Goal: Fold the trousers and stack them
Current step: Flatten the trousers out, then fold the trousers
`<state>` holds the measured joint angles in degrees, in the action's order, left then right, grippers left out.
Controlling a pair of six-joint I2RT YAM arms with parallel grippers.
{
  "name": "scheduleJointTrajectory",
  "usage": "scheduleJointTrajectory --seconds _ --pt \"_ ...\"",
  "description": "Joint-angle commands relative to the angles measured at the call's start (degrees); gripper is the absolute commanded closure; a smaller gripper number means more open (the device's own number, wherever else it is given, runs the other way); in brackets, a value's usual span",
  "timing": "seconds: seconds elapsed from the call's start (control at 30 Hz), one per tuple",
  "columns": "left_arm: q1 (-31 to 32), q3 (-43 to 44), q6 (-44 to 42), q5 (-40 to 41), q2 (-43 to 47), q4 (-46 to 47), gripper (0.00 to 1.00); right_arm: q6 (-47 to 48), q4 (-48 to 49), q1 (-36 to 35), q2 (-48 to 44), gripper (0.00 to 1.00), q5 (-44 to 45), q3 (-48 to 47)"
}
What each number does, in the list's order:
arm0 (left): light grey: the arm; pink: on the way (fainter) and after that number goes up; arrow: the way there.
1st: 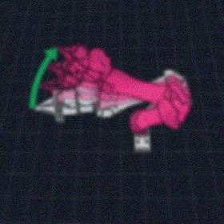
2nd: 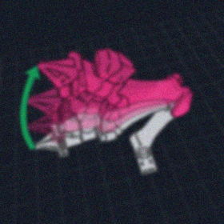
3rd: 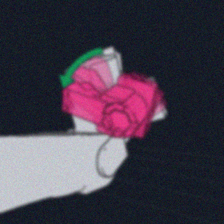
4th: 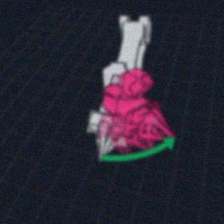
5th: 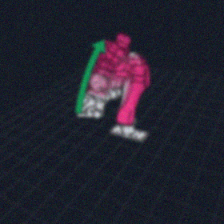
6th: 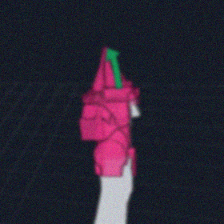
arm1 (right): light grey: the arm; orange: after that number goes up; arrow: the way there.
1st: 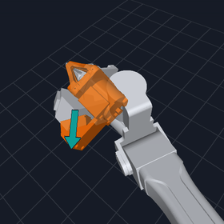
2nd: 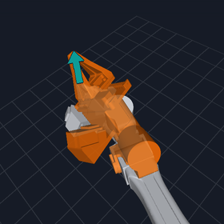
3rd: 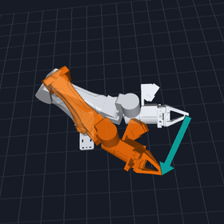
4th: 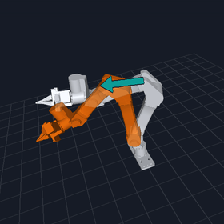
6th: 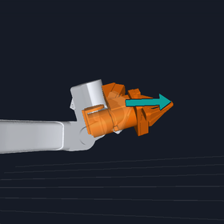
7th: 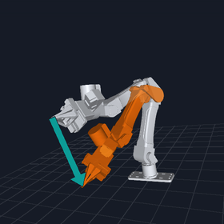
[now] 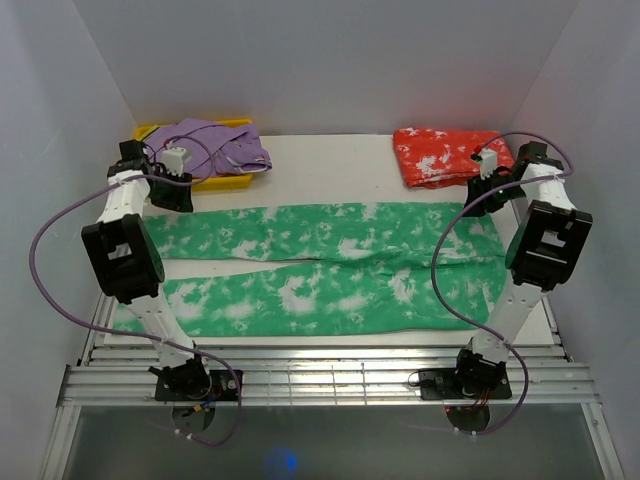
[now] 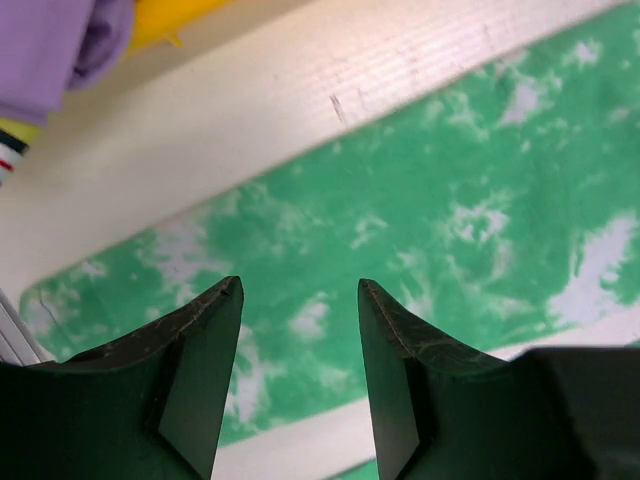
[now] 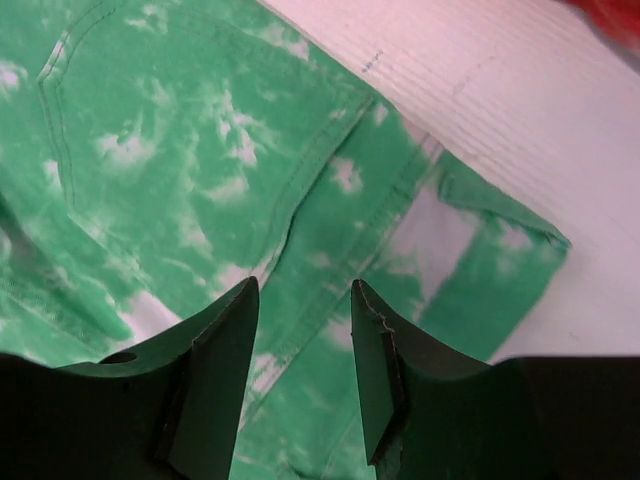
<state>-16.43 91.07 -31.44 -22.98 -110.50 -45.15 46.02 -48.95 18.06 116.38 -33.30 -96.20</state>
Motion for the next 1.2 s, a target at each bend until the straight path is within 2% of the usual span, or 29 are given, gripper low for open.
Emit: scheduleJointTrajectory --seconds 0.0,0.1,0.23,0.33,0.43,0.53,0.6,0.73,0.83,0.9,0.93,0.97,1.03,1.07,1.1,1.13,1.17 --pt "-0.4 4.8 0.2 0.0 -5.7 -1.0 0.39 -3.7 6.4 -2.6 1.0 0.52 0.3 -1.7" --pt "-0.8 9.9 -3.2 -3.7 -9.2 -3.0 0.37 -1.3 8.3 -2.7 2.2 0.47 1.3 -3.7" --pt "-1.2 14.0 -6.9 -7.0 -11.6 -5.4 0.37 11.5 4.6 -2.7 5.9 0.41 1.7 -10.9" --pt "-1.3 14.9 -7.6 -8.0 -12.3 -6.4 0.37 20.8 3.3 -2.7 7.7 0.36 2.6 -12.1" --pt "-1.4 14.2 -7.1 -8.7 -12.0 -6.6 0.37 26.1 0.1 -2.4 11.7 0.32 2.7 -15.6" --pt "-1.9 12.8 -5.4 -9.4 -11.4 -6.4 0.38 28.8 -5.6 -2.3 17.2 0.29 2.8 -21.8" --pt "-3.0 12.3 -3.6 -10.7 -11.0 -6.1 0.38 29.1 -6.1 -2.3 19.3 0.27 3.2 -23.8" --pt "-5.1 11.7 -2.1 -12.5 -9.8 -5.4 0.38 30.4 -7.0 -2.4 23.3 0.25 3.2 -23.7" --pt "-6.3 13.3 -5.0 -12.9 -9.9 -6.7 0.36 34.4 -11.9 -2.3 24.9 0.26 4.3 -22.9" --pt "-7.0 16.6 -7.8 -14.4 -11.2 -9.4 0.34 37.2 -14.7 -2.4 24.9 0.3 5.7 -21.4" --pt "-7.0 17.7 -12.6 -15.4 -11.8 -10.7 0.32 39.6 -15.0 -2.4 24.6 0.34 7.3 -19.4" --pt "-7.0 18.8 -15.4 -16.1 -12.5 -13.3 0.32 41.2 -15.5 -2.4 24.3 0.42 8.0 -18.3" --pt "-7.0 20.8 -20.5 -17.9 -14.0 -14.6 0.31 44.1 -16.5 -2.5 23.9 0.51 9.3 -16.7" --pt "-7.0 21.4 -25.5 -18.5 -14.4 -15.6 0.3 45.2 -17.1 -2.6 23.7 0.63 9.6 -16.6" --pt "-7.2 22.0 -27.9 -19.2 -15.1 -15.8 0.3 46.1 -18.5 -2.8 23.6 0.7 9.7 -16.5" --pt "-7.3 22.1 -30.3 -20.5 -15.4 -16.0 0.29 47.6 -19.1 -2.9 23.3 0.83 10.3 -16.5" --pt "-7.3 22.2 -34.3 -20.9 -15.8 -16.1 0.28 47.8 -19.2 -3.1 23.0 0.87 10.6 -16.2"
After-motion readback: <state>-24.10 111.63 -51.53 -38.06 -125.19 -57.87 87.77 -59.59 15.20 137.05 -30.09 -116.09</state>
